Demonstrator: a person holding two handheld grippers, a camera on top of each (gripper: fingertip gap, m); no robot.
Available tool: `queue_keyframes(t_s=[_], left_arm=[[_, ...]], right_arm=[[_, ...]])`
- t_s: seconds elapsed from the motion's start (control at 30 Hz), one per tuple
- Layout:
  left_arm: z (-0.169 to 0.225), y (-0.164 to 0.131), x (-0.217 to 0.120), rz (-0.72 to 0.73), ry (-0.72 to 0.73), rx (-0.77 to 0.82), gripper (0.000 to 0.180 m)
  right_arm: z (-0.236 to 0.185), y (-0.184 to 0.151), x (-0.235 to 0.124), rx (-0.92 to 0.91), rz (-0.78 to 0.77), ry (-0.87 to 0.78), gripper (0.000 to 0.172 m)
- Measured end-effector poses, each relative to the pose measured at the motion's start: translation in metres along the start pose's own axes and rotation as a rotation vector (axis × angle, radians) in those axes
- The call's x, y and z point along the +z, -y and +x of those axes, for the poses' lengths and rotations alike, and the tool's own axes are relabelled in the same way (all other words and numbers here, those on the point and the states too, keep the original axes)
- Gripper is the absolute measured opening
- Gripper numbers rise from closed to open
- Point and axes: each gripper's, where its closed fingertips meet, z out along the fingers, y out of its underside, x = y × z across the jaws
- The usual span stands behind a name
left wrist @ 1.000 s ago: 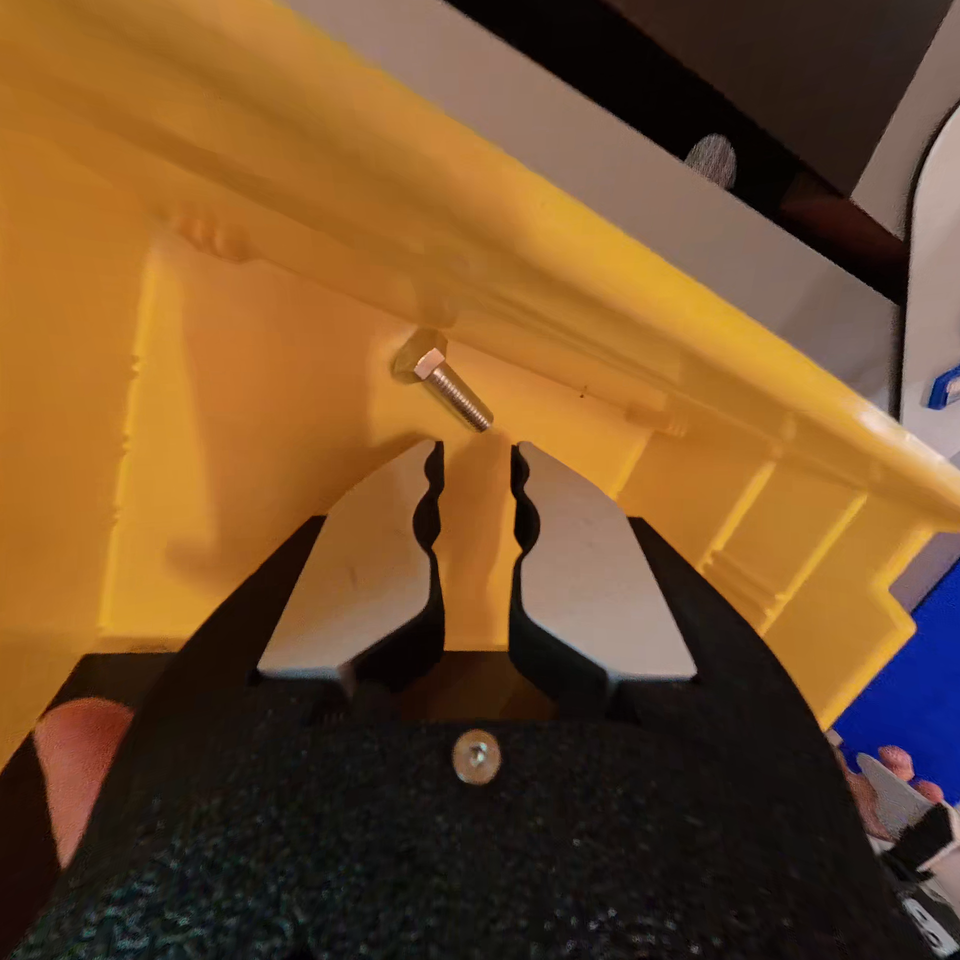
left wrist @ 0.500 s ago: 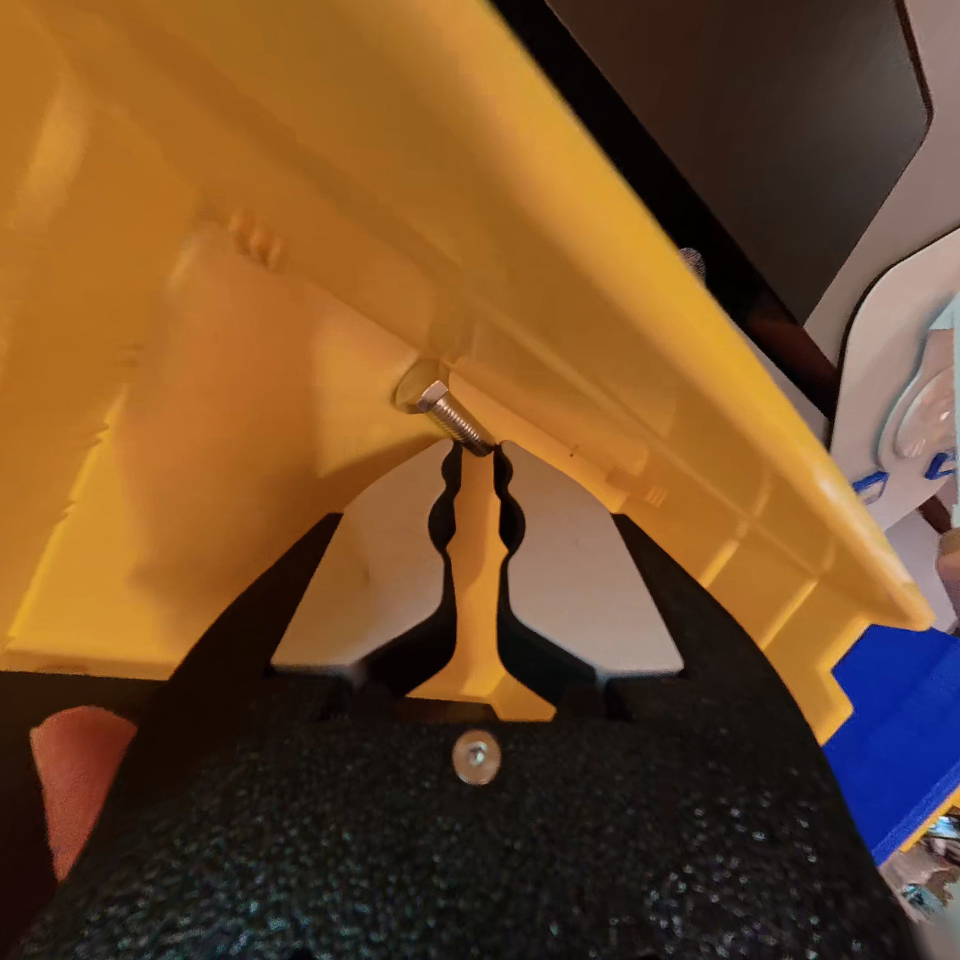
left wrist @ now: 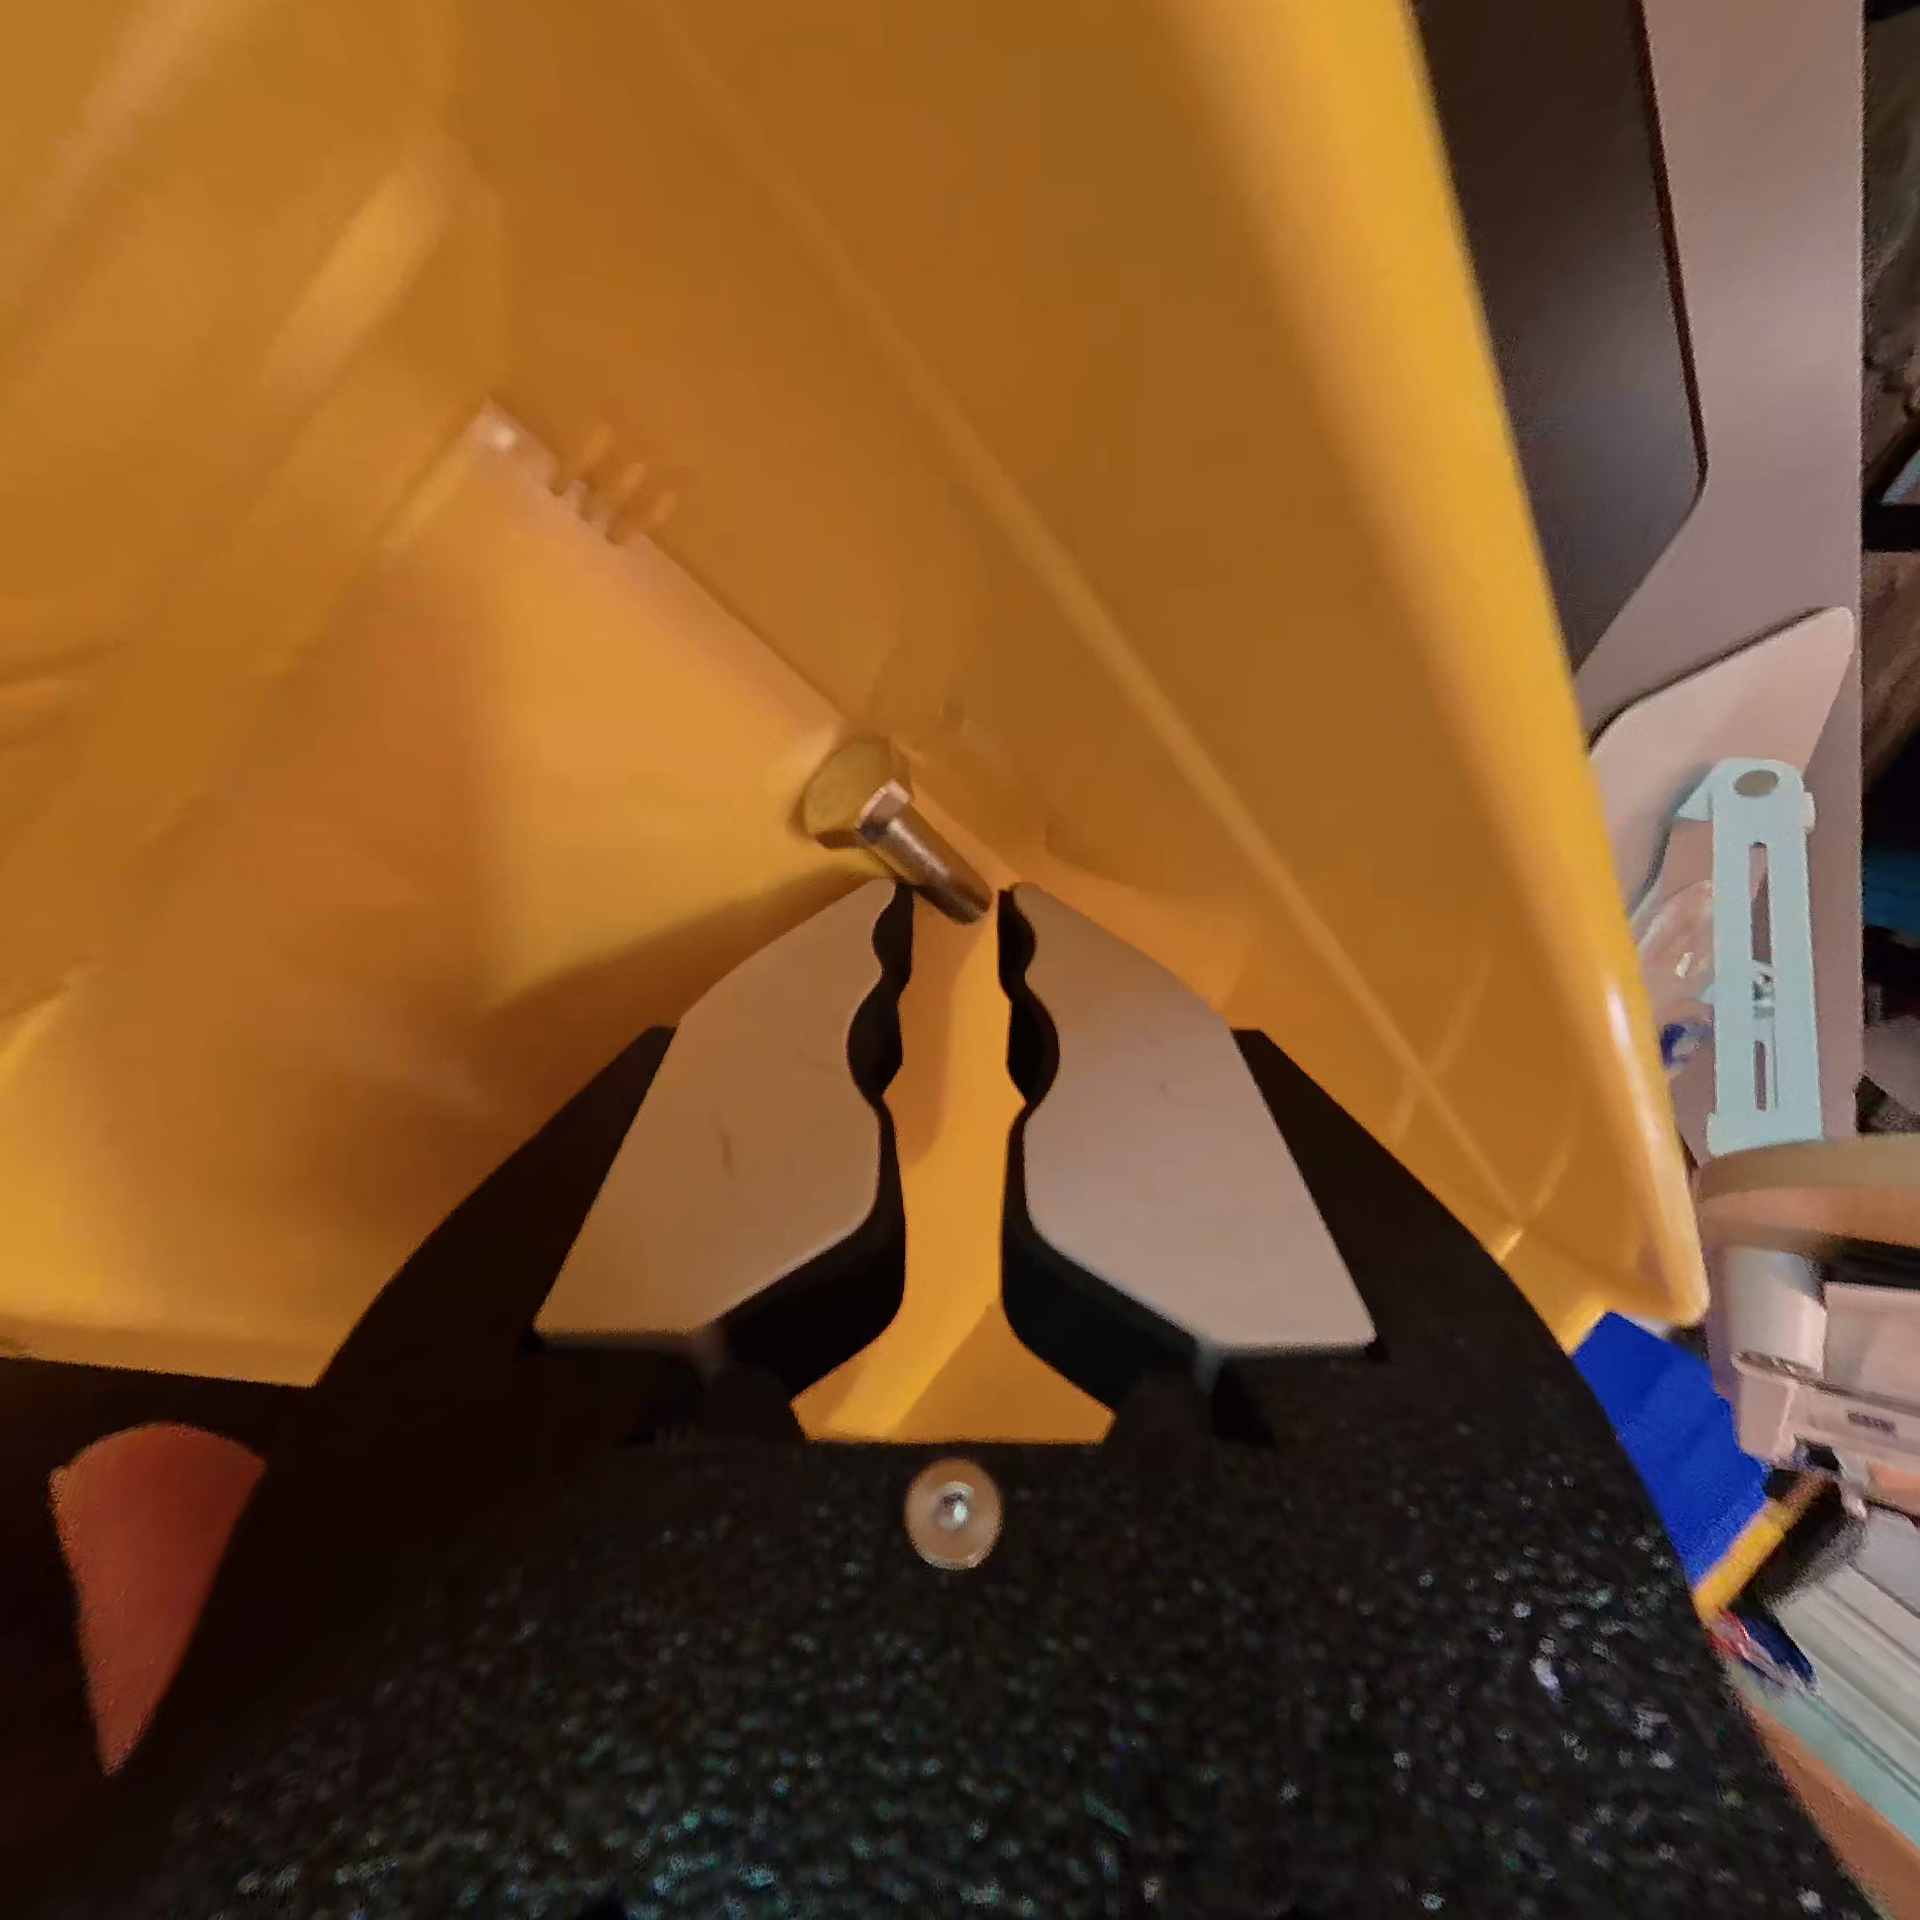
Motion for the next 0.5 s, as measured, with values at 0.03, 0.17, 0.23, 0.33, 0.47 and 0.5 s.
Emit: queue_keyframes(t_s=[0.03,0.17,0.23,0.33,0.47,0.5], left_arm=[[-0.002,0.003,0.000,0.019,0.005,-0.002,0.013],[-0.001,0.005,0.001,0.037,0.000,0.022,0.013],[-0.001,0.001,-0.001,0.011,0.010,0.067,0.011],[-0.002,-0.008,-0.006,-0.071,0.071,0.240,0.000],[-0.002,-0.018,-0.014,-0.125,0.128,0.477,0.000],[-0.004,-0.021,-0.014,-0.138,0.133,0.504,0.000]], right_arm=[[-0.001,0.000,0.000,-0.003,-0.001,0.003,0.067],[-0.003,-0.001,0.001,-0.015,-0.007,0.013,0.066],[-0.003,-0.001,0.001,-0.015,-0.008,0.014,0.066],[-0.001,0.000,0.001,-0.001,-0.002,0.012,0.065],[0.002,0.001,-0.001,0.029,0.011,0.006,0.064],[0.003,0.001,-0.001,0.032,0.011,0.003,0.064]])
